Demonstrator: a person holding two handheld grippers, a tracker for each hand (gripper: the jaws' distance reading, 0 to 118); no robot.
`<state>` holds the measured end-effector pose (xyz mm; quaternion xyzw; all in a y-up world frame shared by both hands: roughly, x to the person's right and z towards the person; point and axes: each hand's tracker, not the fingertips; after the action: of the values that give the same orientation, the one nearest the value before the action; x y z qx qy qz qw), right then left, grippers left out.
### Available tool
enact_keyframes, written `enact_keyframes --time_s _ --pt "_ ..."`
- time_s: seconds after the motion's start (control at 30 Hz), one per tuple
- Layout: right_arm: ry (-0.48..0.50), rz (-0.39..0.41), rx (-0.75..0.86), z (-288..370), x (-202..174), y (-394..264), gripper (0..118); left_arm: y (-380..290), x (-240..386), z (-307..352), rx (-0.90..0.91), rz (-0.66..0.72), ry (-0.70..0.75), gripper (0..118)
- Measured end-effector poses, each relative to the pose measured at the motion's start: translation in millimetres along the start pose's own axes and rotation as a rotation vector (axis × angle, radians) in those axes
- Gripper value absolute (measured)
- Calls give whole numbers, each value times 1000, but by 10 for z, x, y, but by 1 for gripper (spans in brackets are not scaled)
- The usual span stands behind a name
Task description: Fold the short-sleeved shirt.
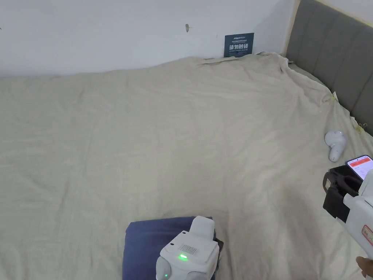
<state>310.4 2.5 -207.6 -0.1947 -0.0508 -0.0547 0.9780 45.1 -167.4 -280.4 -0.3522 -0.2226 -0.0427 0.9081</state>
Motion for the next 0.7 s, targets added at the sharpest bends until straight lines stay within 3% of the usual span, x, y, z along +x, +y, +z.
enact_keyframes --time_s 0.33,0.7 --pt "11 9 41 94 -112 54 0 481 -196 560 207 41 -16 0" --pt "57 67 149 165 -566 258 0 1020 -803 1541 511 41 162 0"
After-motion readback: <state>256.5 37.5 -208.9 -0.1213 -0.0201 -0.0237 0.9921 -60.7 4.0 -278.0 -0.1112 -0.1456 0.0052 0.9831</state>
